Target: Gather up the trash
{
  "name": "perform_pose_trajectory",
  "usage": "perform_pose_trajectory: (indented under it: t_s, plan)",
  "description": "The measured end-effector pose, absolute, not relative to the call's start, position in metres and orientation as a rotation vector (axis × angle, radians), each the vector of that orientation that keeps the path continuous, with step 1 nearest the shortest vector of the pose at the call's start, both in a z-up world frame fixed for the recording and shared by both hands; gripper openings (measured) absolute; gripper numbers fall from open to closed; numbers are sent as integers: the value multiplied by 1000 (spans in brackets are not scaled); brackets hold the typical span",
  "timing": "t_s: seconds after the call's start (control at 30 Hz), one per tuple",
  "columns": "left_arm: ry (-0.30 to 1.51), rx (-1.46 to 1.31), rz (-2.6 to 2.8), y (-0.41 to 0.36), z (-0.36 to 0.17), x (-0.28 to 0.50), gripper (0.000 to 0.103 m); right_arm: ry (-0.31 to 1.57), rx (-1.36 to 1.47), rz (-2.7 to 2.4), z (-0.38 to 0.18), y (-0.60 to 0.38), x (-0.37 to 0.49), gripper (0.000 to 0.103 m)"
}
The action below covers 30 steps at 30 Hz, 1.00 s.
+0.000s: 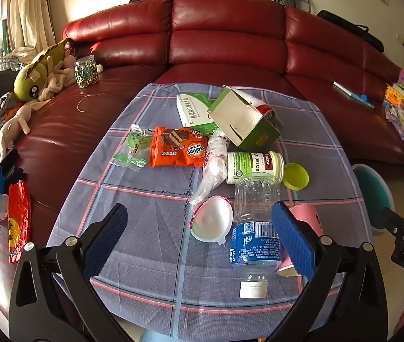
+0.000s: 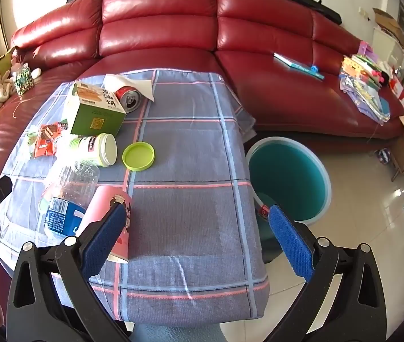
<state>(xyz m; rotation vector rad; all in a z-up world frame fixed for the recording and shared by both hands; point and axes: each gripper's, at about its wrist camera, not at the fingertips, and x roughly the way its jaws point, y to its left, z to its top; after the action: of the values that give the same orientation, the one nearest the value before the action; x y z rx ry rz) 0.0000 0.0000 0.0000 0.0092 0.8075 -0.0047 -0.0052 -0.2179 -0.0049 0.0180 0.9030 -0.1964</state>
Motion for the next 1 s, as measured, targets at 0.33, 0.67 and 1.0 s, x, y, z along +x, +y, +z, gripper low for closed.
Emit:
perform_pose_trajectory:
  t_s: [0.33,0.67,1.0]
  plan:
    - [814,13,0,-1,3,5,97,911,24,-202,-5,-220,-3,99]
    - [810,5,-5,0,1,2,97,915,27,-203,-6,-220,-3,99]
    - [826,-28,-21,4,-8,3,97,919,29,-203,-7,-221,-4,99]
